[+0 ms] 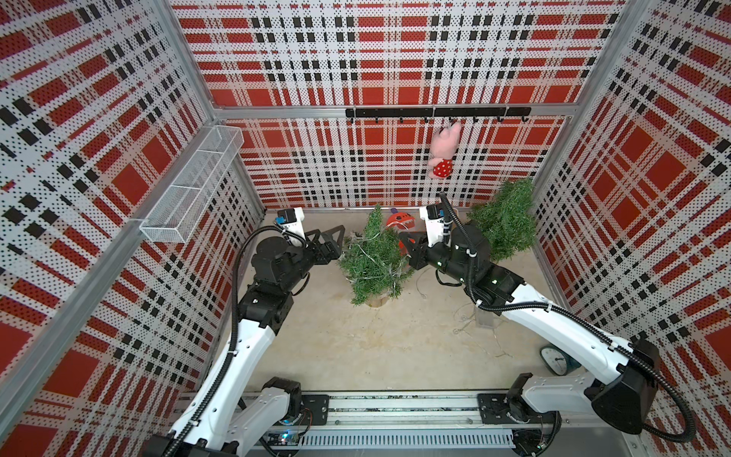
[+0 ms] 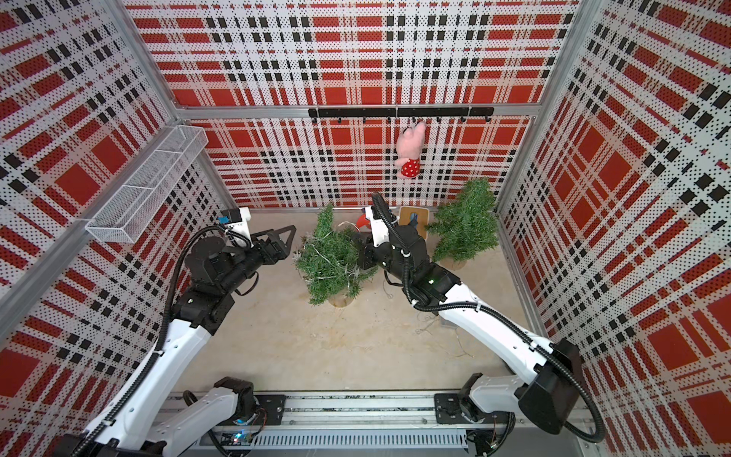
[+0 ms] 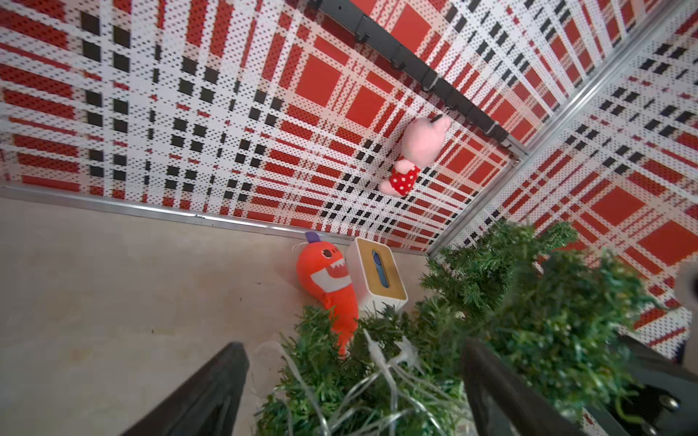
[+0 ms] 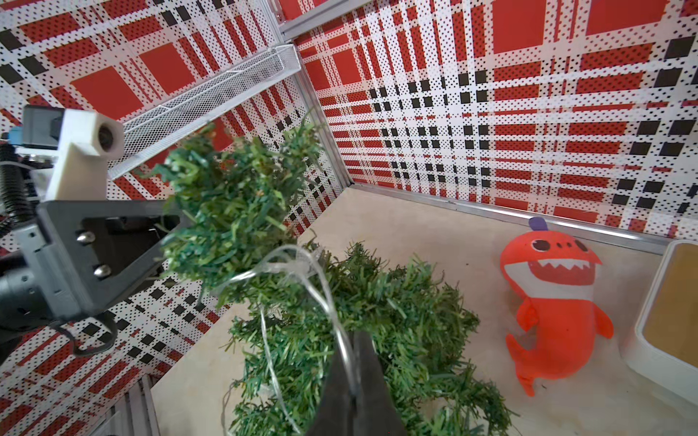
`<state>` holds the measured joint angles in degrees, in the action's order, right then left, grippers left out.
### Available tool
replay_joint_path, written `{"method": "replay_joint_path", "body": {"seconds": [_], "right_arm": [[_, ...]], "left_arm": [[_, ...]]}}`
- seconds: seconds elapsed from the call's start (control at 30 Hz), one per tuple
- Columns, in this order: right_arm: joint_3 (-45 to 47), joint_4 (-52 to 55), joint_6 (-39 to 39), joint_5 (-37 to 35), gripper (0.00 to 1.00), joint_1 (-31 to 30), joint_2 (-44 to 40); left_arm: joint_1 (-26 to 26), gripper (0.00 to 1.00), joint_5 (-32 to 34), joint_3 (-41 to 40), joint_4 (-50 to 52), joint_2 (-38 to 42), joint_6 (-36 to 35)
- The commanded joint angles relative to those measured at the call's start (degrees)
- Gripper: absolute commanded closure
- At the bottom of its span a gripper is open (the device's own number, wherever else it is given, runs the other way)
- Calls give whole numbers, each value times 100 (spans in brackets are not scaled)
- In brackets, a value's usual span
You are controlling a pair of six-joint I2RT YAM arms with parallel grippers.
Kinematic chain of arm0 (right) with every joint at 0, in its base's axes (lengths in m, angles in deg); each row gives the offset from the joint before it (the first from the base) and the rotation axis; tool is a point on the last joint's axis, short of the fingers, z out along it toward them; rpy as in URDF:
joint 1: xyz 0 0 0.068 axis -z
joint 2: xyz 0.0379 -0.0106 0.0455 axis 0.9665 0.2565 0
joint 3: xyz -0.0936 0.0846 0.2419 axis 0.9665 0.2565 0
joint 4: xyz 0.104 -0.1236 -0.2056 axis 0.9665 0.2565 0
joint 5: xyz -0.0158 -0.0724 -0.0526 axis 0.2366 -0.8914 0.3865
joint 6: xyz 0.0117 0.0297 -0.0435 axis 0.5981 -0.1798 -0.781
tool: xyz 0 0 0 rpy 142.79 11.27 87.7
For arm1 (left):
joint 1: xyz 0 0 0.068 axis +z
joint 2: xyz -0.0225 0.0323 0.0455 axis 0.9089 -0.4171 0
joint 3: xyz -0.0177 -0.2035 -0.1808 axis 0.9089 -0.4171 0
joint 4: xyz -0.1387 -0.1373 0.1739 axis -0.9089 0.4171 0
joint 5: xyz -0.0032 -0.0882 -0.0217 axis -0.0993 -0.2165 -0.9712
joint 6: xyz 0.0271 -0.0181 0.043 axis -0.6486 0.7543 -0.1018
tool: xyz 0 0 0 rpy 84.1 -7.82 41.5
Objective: Wrap string light around the christmas tree
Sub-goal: Wrap the light string around the Christmas tree.
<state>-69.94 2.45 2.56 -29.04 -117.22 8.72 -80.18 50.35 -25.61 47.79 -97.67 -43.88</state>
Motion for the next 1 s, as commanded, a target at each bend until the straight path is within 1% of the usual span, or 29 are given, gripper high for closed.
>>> {"method": "replay_joint_path", "body": {"seconds": [0.0,0.03,0.07,0.17,0.23,0.3,0.33,0.4,0.5,0.53,0.57,0.6,0.63,0.67,0.73,0.8,0.9,0.97], "right_arm": [[-226,-282,-63,332,100,235,223],[-278,-328,-43,428,100,311,282],[-344,-369,-27,531,100,369,349],[-503,-391,-7,671,100,419,494],[-577,-408,-5,740,100,420,556],[-673,-385,-20,780,100,432,626],[-716,-391,-27,812,100,455,659],[-819,-416,-23,855,100,481,715],[-1017,-422,-31,962,100,511,860],[-1079,-426,-40,1007,100,517,915],[-1149,-435,-40,1034,100,517,973],[-1202,-446,-40,1069,100,521,1017],[-1269,-465,-40,1092,100,535,1069],[-1331,-502,-32,1117,100,551,1119],[-1542,-560,12,1220,100,623,1253],[-1827,-536,44,1343,100,679,1370],[-2315,-532,47,1557,100,690,1507],[-2642,-507,47,1653,100,693,1630]], "left_arm": [[-524,6,-123,171,-583,157,-395],[-726,5,27,259,-686,94,-569],[-997,0,263,393,-714,-29,-867],[-1697,2,1100,884,-562,-549,-1650],[-1888,2,1271,1099,-534,-903,-1873],[-1962,0,1424,1214,-575,-1172,-2027],[-1962,1,1480,1265,-588,-1291,-2113],[-1970,6,1596,1326,-629,-1446,-2295],[-1962,19,1673,1335,-733,-1548,-2548],[-1958,24,1695,1335,-749,-1567,-2618],[-1942,34,1657,1316,-778,-1558,-2690],[-1899,43,1543,1276,-840,-1541,-2753],[-1821,57,1368,1185,-946,-1486,-2812],[-1697,67,1126,1080,-1067,-1432,-2862],[-1306,86,328,875,-1399,-1315,-2893],[-961,100,-315,780,-1577,-1259,-2857],[-488,100,-1170,869,-1677,-1319,-2788],[-312,100,-1730,1037,-1661,-1469,-2774]]}}
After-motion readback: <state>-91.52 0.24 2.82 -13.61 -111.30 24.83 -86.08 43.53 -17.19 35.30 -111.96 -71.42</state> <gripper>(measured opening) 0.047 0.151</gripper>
